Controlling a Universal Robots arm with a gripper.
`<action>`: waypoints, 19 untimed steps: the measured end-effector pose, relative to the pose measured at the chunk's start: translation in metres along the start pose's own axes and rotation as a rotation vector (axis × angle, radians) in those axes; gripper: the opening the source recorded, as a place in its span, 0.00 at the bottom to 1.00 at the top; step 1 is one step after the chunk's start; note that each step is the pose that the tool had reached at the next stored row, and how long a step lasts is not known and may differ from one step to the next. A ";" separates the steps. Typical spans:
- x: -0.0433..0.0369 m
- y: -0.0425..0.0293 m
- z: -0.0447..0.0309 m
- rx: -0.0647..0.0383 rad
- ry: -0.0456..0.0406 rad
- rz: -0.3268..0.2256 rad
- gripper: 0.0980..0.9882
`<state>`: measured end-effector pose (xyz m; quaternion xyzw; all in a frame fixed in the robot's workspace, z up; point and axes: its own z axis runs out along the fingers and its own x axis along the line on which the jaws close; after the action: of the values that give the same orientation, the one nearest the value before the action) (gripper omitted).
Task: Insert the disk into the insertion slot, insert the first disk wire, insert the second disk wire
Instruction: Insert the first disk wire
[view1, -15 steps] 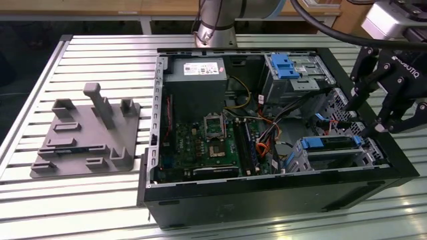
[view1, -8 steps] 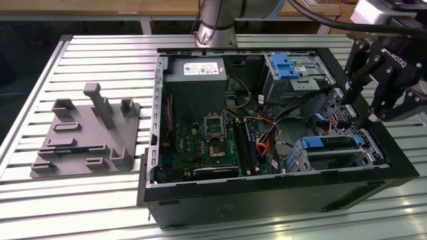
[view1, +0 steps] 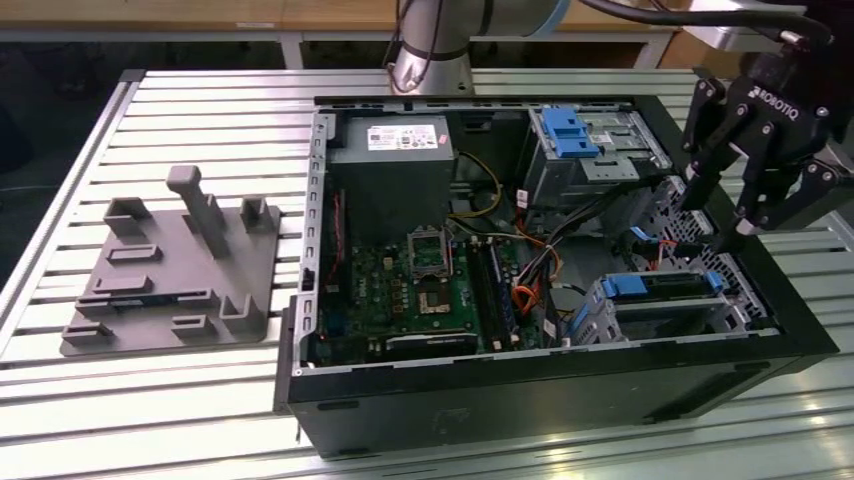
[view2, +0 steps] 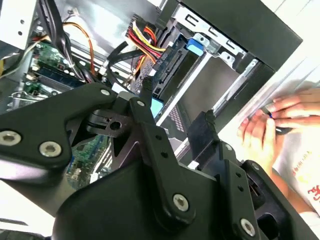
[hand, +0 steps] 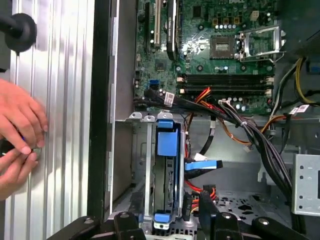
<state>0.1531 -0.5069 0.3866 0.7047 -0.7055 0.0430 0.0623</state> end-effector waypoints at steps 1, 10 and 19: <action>-0.0001 0.0000 0.0011 -0.002 -0.0003 0.015 0.52; -0.0072 -0.0090 0.0086 -0.010 0.0189 0.073 0.52; -0.0147 -0.0256 0.0207 -0.013 0.0348 0.073 0.43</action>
<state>0.1781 -0.4956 0.3633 0.6770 -0.7299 0.0529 0.0776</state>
